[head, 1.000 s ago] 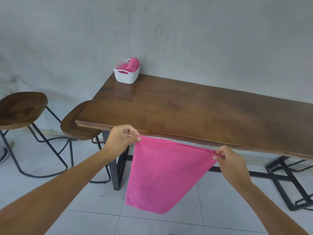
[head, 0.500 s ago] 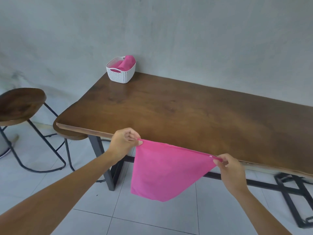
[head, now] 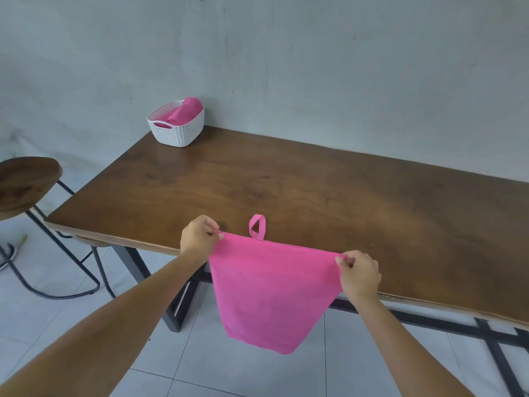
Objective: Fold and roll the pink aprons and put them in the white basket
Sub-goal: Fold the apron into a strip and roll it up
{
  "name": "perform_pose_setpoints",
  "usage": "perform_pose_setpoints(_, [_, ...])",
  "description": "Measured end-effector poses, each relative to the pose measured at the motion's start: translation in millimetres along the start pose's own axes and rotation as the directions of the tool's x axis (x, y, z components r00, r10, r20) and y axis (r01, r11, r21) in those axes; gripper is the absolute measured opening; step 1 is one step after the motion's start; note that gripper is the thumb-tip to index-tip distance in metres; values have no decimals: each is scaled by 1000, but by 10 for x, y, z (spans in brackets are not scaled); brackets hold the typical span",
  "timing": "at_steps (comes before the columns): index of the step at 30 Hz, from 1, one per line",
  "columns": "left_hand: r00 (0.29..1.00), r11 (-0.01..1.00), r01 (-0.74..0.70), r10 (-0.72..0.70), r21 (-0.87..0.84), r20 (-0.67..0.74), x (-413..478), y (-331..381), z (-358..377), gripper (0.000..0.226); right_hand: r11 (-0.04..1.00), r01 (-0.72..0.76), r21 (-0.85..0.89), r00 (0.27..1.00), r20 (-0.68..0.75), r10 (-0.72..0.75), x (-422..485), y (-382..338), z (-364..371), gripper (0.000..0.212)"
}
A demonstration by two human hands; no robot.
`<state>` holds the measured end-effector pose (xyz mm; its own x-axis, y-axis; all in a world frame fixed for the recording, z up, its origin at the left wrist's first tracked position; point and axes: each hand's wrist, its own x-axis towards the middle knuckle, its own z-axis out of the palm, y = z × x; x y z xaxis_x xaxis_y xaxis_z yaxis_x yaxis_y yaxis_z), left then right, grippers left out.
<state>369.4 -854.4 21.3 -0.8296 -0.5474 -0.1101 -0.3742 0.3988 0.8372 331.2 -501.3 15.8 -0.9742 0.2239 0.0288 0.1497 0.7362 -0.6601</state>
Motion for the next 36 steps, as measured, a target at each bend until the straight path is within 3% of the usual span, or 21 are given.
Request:
perform_pose_setpoints(14, [999,977,-12,19,211,-35,702,279,328,25,982,-31,-187,994,96,49,1000,-99,140,12])
perform_pose_setpoints(27, [990,936,126,-139,329,17,1814,865,669,18,964,-116,-237,986,87,140,2169,-521,392,16])
perform_pose_setpoints(32, [961,869,258,-275,422,-19,2307,1181,820,20,960,-124,-252,987,66,145,2651,-707,563,18])
perform_pose_setpoints(36, [954,846,279,-300,455,-28,2745,1335,996,22,962,-110,-251,992,30,122,3015,-836,735,17])
